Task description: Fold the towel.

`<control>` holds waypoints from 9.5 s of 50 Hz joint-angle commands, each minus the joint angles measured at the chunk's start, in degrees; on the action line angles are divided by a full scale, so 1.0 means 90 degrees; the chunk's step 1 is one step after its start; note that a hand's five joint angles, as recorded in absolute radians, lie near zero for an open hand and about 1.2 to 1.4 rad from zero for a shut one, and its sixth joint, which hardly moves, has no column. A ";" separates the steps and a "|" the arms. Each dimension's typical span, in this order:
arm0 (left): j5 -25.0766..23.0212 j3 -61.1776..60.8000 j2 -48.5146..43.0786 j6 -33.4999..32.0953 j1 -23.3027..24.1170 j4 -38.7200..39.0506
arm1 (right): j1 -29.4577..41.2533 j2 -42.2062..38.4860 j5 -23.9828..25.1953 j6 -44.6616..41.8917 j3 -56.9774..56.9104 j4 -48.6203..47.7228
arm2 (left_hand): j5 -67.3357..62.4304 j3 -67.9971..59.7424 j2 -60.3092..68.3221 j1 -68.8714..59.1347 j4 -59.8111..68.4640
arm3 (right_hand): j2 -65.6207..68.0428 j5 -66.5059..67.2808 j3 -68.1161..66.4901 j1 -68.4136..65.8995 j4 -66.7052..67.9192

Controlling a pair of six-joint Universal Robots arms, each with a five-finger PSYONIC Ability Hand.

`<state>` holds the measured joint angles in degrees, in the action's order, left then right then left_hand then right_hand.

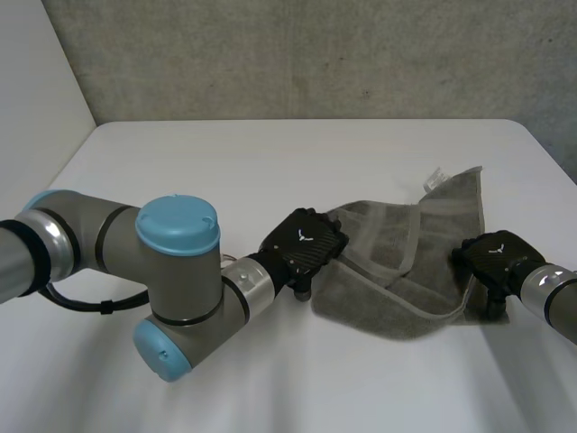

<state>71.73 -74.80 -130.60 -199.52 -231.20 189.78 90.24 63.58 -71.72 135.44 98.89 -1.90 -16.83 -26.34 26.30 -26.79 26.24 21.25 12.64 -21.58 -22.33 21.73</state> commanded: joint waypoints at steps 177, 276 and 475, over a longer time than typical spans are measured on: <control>0.0292 -0.3095 0.2001 0.0450 -0.3364 0.2615 | 0.4065 -0.4799 -0.1201 0.3398 -0.8127 0.0943 | -0.5908 -0.5962 0.5967 -0.5912 0.5973 | 0.2479 0.2324 -0.2443 -0.2358 0.2426; 0.0302 -0.3232 0.2001 0.0450 -0.3237 0.2781 | 0.3059 -0.1225 -0.1728 0.1962 -0.2072 -0.0873 | -0.5908 -0.5962 0.5967 -0.5912 0.5973 | 0.1619 0.1464 -0.1583 -0.1498 0.1566; 0.0302 -0.3320 0.1903 0.0450 -0.3228 0.3142 | 0.2952 -0.2875 -0.1367 0.1953 -0.3654 -0.1137 | -0.5908 -0.5962 0.5967 -0.5912 0.5973 | 0.6528 0.6373 -0.6491 -0.6407 0.6475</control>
<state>74.36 -104.76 -113.47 -195.47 -260.24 218.07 116.86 37.78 -84.43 152.88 66.09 -12.03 -64.19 -76.78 76.44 -73.48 77.96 62.77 51.39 -62.06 -62.23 62.27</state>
